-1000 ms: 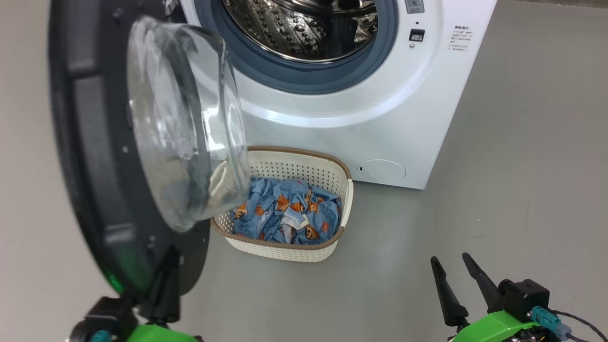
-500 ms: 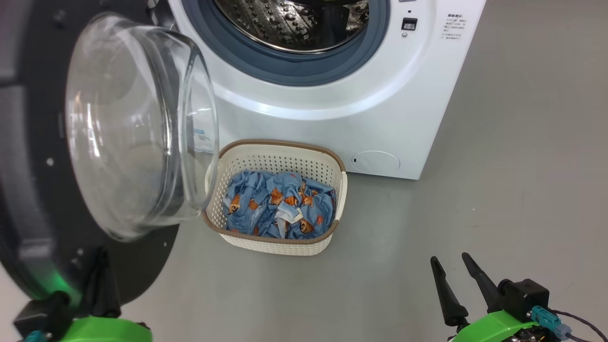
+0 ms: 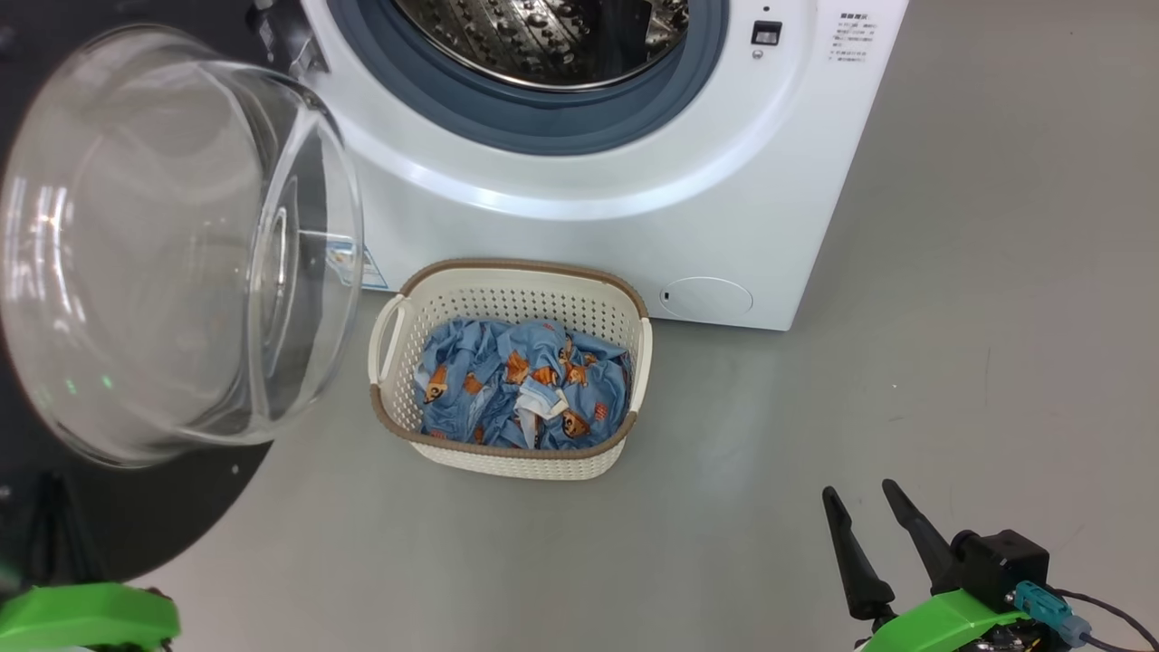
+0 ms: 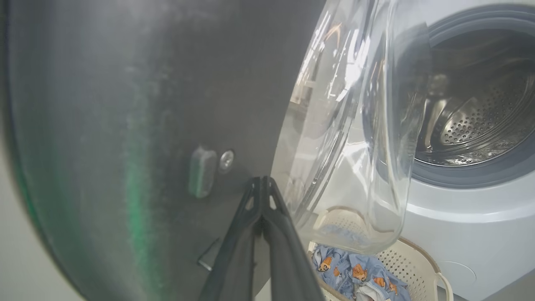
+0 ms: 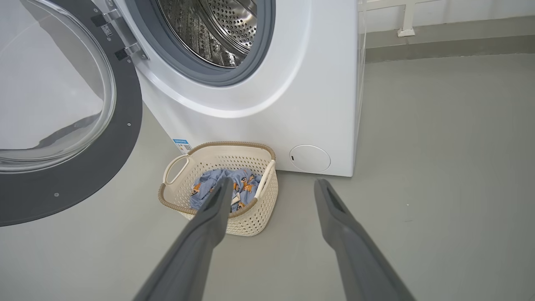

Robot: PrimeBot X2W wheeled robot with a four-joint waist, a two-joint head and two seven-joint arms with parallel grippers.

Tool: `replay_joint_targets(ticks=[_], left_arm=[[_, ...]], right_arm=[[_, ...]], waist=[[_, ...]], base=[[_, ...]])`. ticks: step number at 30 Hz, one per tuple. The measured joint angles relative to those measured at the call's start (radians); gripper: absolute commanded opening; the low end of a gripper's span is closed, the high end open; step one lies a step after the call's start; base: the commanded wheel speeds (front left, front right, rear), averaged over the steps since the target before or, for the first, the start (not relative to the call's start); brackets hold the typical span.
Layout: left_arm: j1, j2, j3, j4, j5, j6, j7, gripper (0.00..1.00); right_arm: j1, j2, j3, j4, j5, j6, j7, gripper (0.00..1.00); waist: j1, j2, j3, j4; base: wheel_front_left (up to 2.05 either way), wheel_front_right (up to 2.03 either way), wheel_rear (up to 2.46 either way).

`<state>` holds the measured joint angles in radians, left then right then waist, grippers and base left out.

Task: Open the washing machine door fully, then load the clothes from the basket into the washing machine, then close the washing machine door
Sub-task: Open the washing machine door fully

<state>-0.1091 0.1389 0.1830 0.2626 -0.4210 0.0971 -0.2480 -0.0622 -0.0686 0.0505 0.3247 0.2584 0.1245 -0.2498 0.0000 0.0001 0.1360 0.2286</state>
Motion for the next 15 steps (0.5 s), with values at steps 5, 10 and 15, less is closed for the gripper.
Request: replay_joint_targets(ticks=[5,10,15], left_arm=[[-0.053,0.007,0.059,0.063,-0.029,-0.001,0.0,0.0],[-0.096,0.025,0.136,0.095,-0.041,-0.005,0.0,0.0],[-0.13,0.035,0.199,0.122,-0.04,-0.007,-0.003,0.0]], right_arm=[[-0.012,0.0,0.0,0.0,0.0,0.0,0.0,1.0],[-0.024,-0.001,0.0,0.0,0.0,0.0,0.0,1.0],[-0.026,-0.005,-0.001,0.0,0.0,0.0,0.0,1.0]], waist=[[0.0,0.0,0.012,-0.008],[0.0,0.0,0.024,-0.021],[0.0,0.0,0.039,-0.033]], base=[[0.0,0.0,0.0],[0.0,0.0,0.0],[0.0,0.0,0.0]])
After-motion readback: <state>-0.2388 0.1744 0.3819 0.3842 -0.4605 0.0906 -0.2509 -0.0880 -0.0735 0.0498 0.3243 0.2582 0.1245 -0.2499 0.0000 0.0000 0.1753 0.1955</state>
